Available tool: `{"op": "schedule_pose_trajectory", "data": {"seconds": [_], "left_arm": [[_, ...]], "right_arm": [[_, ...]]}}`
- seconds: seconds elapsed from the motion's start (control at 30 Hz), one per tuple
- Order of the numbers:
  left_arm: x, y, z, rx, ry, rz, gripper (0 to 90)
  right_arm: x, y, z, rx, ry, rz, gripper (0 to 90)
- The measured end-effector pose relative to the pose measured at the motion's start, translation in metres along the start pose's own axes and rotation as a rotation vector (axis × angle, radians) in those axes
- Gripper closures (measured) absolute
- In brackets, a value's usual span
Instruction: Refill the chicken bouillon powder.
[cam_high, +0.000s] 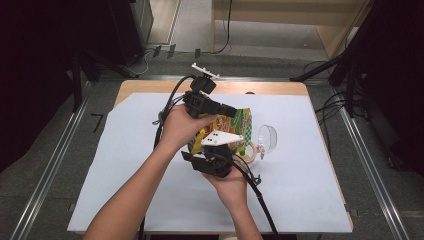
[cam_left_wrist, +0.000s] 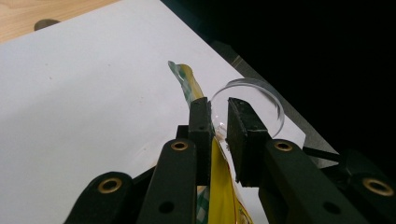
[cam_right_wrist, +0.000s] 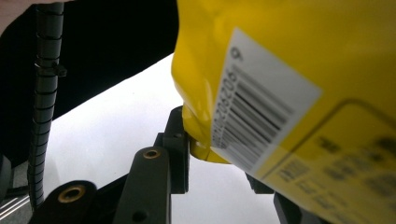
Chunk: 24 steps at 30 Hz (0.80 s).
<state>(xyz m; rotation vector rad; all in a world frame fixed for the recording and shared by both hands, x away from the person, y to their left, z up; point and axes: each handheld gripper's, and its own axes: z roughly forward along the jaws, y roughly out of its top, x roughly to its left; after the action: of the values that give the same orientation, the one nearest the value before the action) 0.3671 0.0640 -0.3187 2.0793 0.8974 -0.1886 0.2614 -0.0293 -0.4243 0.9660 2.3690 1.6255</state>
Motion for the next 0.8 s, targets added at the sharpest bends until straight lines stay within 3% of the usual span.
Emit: {"op": "schedule_pose_trajectory", "data": {"seconds": [0.4, 0.8], "left_arm": [[0.0001, 0.0039, 0.0025, 0.013, 0.009, -0.002, 79.8], [0.0018, 0.0010, 0.0015, 0.008, 0.000, -0.003, 79.8]], "right_arm": [[-0.0013, 0.0007, -0.0011, -0.016, 0.011, 0.031, 67.2], [-0.0007, -0.0005, 0.0003, -0.010, 0.008, 0.023, 67.3]]}}
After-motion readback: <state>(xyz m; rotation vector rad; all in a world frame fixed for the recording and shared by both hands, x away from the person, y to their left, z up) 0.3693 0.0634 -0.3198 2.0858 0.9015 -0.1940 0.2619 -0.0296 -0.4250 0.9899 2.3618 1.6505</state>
